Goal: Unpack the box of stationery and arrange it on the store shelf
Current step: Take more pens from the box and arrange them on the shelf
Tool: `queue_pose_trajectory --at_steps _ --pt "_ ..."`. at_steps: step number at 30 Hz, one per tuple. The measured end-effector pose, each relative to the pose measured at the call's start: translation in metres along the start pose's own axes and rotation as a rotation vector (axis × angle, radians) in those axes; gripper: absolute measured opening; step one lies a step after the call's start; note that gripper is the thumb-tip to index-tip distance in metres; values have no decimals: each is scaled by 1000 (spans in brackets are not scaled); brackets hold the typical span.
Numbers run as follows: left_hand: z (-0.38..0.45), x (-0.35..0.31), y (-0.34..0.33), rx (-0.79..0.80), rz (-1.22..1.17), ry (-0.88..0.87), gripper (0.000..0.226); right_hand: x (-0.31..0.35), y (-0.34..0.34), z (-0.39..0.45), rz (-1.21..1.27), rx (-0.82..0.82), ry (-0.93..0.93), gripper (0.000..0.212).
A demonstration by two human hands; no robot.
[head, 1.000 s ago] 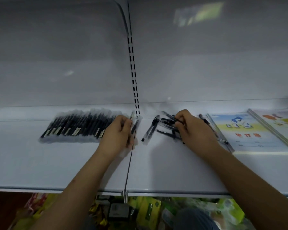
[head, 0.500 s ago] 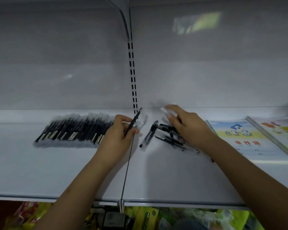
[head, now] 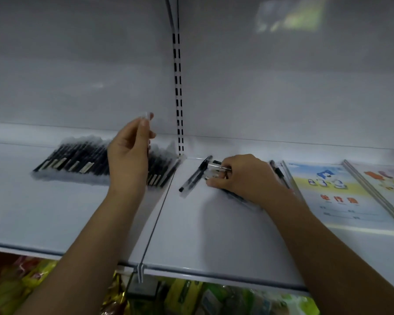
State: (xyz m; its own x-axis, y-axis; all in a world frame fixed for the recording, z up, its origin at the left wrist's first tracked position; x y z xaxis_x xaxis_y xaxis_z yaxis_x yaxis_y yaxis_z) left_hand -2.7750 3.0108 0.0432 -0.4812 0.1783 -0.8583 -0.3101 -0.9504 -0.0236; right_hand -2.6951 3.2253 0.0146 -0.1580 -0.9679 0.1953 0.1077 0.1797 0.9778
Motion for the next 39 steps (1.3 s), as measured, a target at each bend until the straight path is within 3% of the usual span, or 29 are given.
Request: queue_pose_trajectory --at_steps 2,5,8,14,18,21,26,28,32,36,39 --pt "-1 -3 -8 101 146 -62 27 3 -3 2 -18 14 19 44" --pt "-13 5 -29 273 565 -77 19 3 -2 2 97 12 37 42" --pt "-31 19 -42 409 907 3 20 -8 2 1 310 -17 85 46" --pt "-38 29 -48 497 1239 36 28 -22 9 0 468 -153 144 47" --pt "-41 28 -44 435 1218 42 21 -22 12 -8 548 -187 229 40" --pt "-38 20 -36 301 1145 18 20 -20 17 -14 622 -176 243 35" --pt "-33 2 -20 144 663 -65 11 -24 23 -13 831 -243 198 29" --pt "-28 -1 -18 135 439 -60 2 -26 25 -9 904 -248 139 23" --pt "-18 -4 -17 132 92 37 11 -31 33 -6 847 -252 103 22" --pt "-16 -5 -21 126 23 131 1 -38 37 -11 774 -339 105 20" --pt "-17 -12 -32 238 65 47 17 -43 36 -13 711 -373 43 23"
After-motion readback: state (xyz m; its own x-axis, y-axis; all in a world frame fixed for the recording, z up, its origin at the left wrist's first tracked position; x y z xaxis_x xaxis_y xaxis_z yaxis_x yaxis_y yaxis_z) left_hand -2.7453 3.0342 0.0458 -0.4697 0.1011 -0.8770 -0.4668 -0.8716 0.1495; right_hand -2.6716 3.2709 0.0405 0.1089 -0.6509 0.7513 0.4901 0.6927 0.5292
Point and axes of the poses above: each hand's wrist, its own z-axis towards the middle knuckle, its own y-axis out of the back of the hand, x = y × z, the point moved 4 cm from there along z, towards the middle knuckle, and after that the axes turned 15 degrees about x, right-handed, at the moved point
